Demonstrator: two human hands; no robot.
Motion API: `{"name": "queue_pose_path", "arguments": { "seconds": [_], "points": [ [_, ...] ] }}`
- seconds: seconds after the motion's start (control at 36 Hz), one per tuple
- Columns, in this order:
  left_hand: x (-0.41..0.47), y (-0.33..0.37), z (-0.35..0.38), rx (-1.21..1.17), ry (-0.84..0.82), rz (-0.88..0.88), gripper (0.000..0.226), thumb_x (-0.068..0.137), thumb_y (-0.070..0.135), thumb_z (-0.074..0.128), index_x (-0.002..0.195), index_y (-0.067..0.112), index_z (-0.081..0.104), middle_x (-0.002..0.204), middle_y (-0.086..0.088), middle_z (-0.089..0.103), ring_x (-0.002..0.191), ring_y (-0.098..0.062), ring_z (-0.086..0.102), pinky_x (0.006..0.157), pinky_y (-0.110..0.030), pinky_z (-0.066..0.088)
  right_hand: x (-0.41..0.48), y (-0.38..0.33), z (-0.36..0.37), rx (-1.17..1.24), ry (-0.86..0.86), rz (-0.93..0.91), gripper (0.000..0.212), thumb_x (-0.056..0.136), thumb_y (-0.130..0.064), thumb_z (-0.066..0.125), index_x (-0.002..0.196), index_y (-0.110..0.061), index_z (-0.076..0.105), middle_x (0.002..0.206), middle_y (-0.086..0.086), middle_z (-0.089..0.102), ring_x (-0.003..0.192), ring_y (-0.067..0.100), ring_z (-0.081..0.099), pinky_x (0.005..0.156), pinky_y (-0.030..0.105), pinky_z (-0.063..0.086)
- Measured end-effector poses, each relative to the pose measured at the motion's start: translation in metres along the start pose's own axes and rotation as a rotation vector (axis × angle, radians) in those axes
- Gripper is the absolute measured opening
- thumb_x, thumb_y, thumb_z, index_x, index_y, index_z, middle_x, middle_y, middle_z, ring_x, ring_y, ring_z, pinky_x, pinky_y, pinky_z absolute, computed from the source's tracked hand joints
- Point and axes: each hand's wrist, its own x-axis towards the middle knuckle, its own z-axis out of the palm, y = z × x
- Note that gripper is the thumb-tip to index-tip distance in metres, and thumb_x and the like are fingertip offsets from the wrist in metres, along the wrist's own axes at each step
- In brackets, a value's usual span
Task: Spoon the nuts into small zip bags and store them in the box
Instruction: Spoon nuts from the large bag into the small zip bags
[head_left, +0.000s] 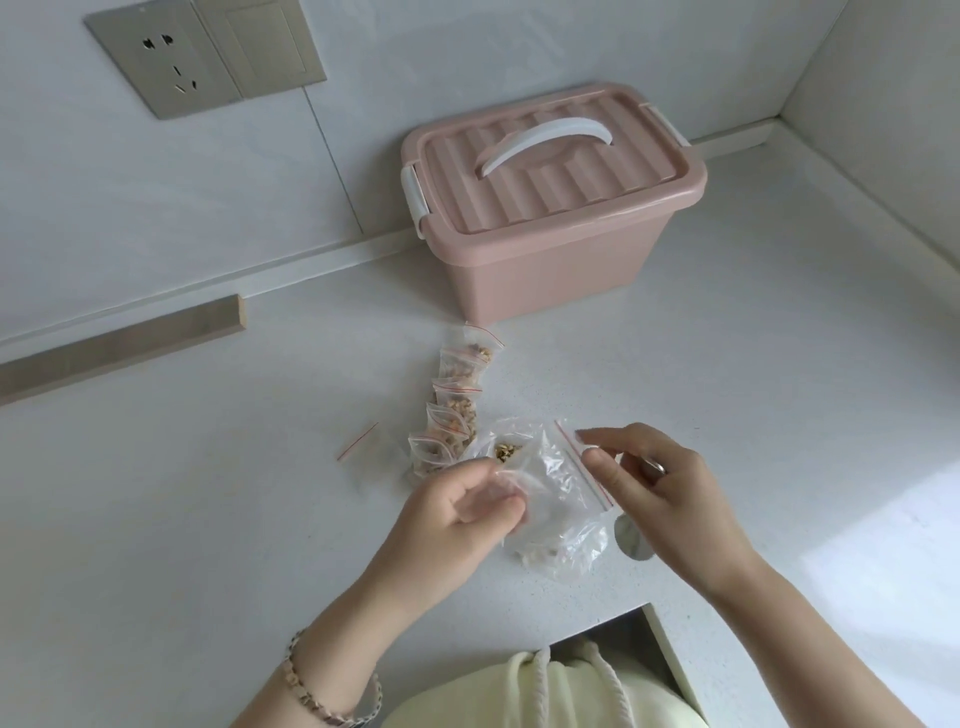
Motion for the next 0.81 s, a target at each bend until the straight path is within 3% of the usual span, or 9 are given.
{"name": "queue_pose_path", "arguments": {
  "seconds": [0.11, 0.17, 0.25, 0.31, 0.42, 0.56, 0.64, 0.75, 0.81],
  "points": [
    [0.011, 0.003, 0.002, 0.042, 0.003, -0.005, 0.013, 0.078, 0.023, 0.059, 0.074, 0.012, 0.062, 0.072, -0.002, 0.063, 0.073, -0.006, 0.057, 0.072, -0.016, 0.041, -0.003, 0.000, -0.006, 0.091, 0.033, 0.135, 0.007, 0.079, -0.026, 0.068, 0.074, -0.022, 0.071, 0.066, 0.027, 0.049, 0.053, 0.020, 0.027, 0.046, 0.023, 0.027],
    [0.015, 0.004, 0.006, 0.077, 0.014, -0.003, 0.006, 0.082, 0.017, 0.064, 0.078, 0.021, 0.063, 0.078, 0.010, 0.063, 0.079, 0.001, 0.057, 0.073, -0.008, 0.039, -0.004, 0.003, -0.007, 0.086, 0.070, 0.138, 0.010, 0.081, -0.018, 0.068, 0.071, -0.017, 0.071, 0.059, 0.024, 0.041, 0.052, 0.018, 0.025, 0.045, 0.016, 0.024],
    [0.017, 0.002, 0.016, 0.265, 0.307, 0.103, 0.039, 0.078, 0.013, 0.070, 0.100, 0.038, 0.050, 0.104, 0.019, 0.050, 0.097, 0.009, 0.048, 0.079, 0.001, 0.033, -0.006, 0.007, -0.008, 0.067, 0.118, 0.135, 0.014, 0.081, -0.017, 0.068, 0.068, -0.022, 0.071, 0.055, 0.015, 0.040, 0.049, 0.014, 0.024, 0.044, 0.013, 0.024],
    [0.014, 0.007, 0.022, 0.296, 0.451, 0.195, 0.043, 0.074, 0.012, 0.072, 0.099, 0.039, 0.048, 0.103, 0.017, 0.047, 0.096, 0.003, 0.048, 0.079, -0.001, 0.034, -0.009, 0.008, -0.008, 0.051, 0.155, 0.121, 0.015, 0.080, -0.018, 0.069, 0.067, -0.026, 0.070, 0.048, 0.001, 0.041, 0.046, 0.011, 0.024, 0.044, 0.011, 0.025],
    [0.006, 0.020, 0.034, 0.054, 0.276, 0.145, 0.010, 0.076, 0.019, 0.073, 0.079, 0.019, 0.063, 0.075, 0.004, 0.064, 0.070, -0.003, 0.058, 0.066, -0.010, 0.042, -0.015, 0.000, -0.004, -0.006, 0.193, 0.023, 0.021, 0.079, -0.011, 0.069, 0.067, -0.028, 0.067, 0.047, -0.023, 0.052, 0.044, 0.006, 0.038, 0.048, 0.008, 0.031],
    [0.005, 0.019, 0.048, -0.149, 0.099, -0.058, 0.034, 0.063, 0.051, 0.067, 0.078, 0.020, 0.066, 0.078, 0.004, 0.070, 0.077, -0.010, 0.066, 0.073, -0.029, 0.054, -0.023, -0.001, 0.004, -0.118, 0.100, -0.099, 0.029, 0.079, -0.005, 0.070, 0.075, -0.034, 0.072, 0.079, -0.019, 0.068, 0.070, 0.005, 0.060, 0.058, 0.010, 0.039],
    [0.006, 0.017, 0.047, -0.209, 0.138, -0.093, 0.029, 0.068, 0.041, 0.071, 0.079, 0.015, 0.068, 0.079, -0.004, 0.070, 0.079, -0.022, 0.067, 0.073, -0.037, 0.055, -0.026, 0.002, 0.004, -0.155, 0.077, -0.122, 0.024, 0.079, -0.004, 0.069, 0.080, -0.028, 0.074, 0.082, -0.017, 0.067, 0.072, 0.007, 0.062, 0.058, 0.009, 0.039],
    [0.005, 0.017, 0.045, -0.316, 0.109, -0.143, 0.028, 0.072, 0.030, 0.071, 0.082, 0.004, 0.067, 0.076, -0.005, 0.070, 0.075, -0.017, 0.068, 0.063, -0.024, 0.054, -0.028, 0.000, 0.002, -0.144, 0.051, -0.140, 0.014, 0.080, -0.018, 0.070, 0.082, -0.031, 0.074, 0.084, -0.018, 0.066, 0.074, 0.004, 0.062, 0.059, 0.007, 0.038],
    [0.005, 0.016, 0.044, -0.346, 0.067, -0.165, 0.028, 0.070, 0.030, 0.066, 0.081, 0.004, 0.066, 0.077, -0.007, 0.070, 0.075, -0.018, 0.068, 0.063, -0.027, 0.055, -0.028, -0.003, 0.001, -0.106, 0.037, -0.131, 0.011, 0.079, -0.030, 0.067, 0.082, -0.039, 0.073, 0.084, -0.019, 0.067, 0.073, 0.007, 0.061, 0.058, 0.010, 0.039]
  ]
}}
